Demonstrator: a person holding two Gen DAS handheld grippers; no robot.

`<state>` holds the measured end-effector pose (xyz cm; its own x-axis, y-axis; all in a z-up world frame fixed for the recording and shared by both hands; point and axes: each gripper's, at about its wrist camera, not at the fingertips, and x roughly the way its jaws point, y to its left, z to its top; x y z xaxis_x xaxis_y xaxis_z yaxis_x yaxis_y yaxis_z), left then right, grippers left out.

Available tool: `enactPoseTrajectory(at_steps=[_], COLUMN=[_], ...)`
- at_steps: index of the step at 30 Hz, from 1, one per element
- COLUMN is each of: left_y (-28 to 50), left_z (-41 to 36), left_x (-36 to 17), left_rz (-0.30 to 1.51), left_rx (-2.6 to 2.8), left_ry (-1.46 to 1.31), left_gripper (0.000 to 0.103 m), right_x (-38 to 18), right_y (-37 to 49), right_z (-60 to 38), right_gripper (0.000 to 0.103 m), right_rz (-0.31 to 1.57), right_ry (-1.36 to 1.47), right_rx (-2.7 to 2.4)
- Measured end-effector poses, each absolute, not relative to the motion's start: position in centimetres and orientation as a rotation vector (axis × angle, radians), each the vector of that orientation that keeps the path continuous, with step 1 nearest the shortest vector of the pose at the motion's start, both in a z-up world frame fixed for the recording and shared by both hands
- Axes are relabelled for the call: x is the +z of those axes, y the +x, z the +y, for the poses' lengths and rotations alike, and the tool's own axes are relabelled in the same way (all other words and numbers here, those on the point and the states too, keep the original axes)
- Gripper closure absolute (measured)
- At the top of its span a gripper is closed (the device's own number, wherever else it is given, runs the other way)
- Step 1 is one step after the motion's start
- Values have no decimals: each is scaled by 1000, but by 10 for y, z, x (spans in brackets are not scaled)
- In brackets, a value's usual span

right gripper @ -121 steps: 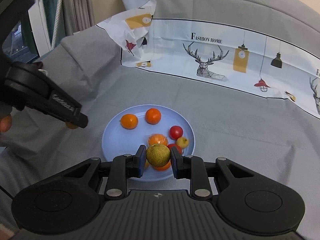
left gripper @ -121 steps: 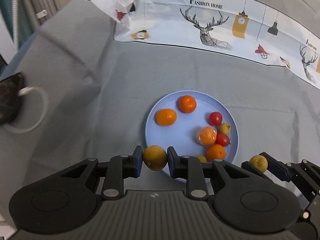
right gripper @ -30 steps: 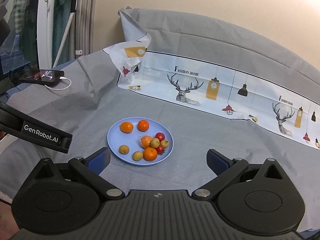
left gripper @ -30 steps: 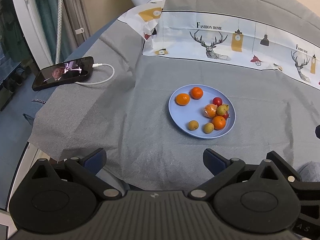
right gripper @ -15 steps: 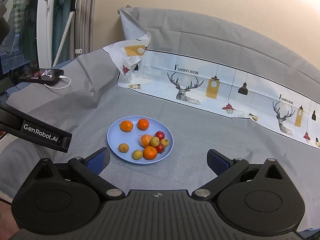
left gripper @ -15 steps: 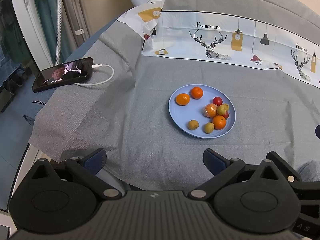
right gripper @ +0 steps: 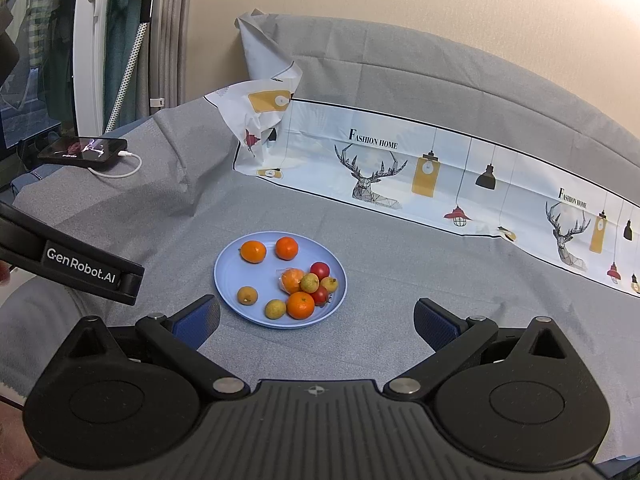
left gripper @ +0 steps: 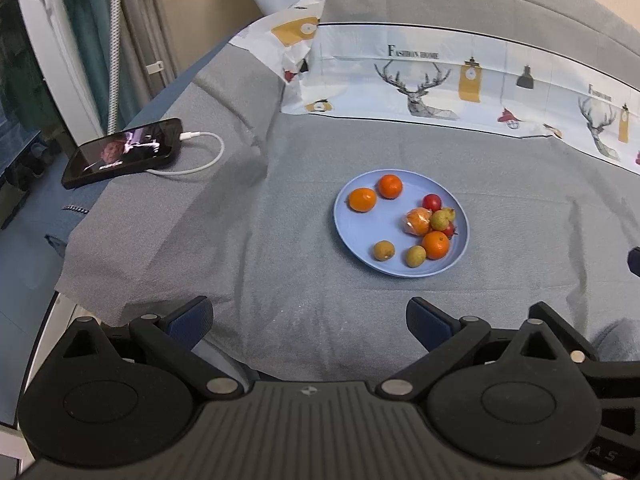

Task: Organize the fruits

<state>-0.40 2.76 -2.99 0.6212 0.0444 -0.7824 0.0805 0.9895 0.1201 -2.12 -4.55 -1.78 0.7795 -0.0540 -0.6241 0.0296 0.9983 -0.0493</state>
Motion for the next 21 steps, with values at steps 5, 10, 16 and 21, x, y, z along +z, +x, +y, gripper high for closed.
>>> enactPoseTrajectory(at_steps=[5,10,16,21], left_y=[-3,1,3,2], left_z=[26,26,25,23], left_x=[-31,-33,-37,-34], left_rz=[908,913,920,887], left_rx=[-30,-27,-2,-2], left_ry=[163,155,171,201], left_gripper=[0,0,0,0], right_x=[-18,-19,-21,-23], right_y=[-21,-21,-21,-19], right_z=[-46,-46,-45,-44], right_gripper=[1,1,1,1], right_rz=[676,675,676,682], right_ry=[-37,-35,-32,-29], right_rx=[-46,-50,-58,-62])
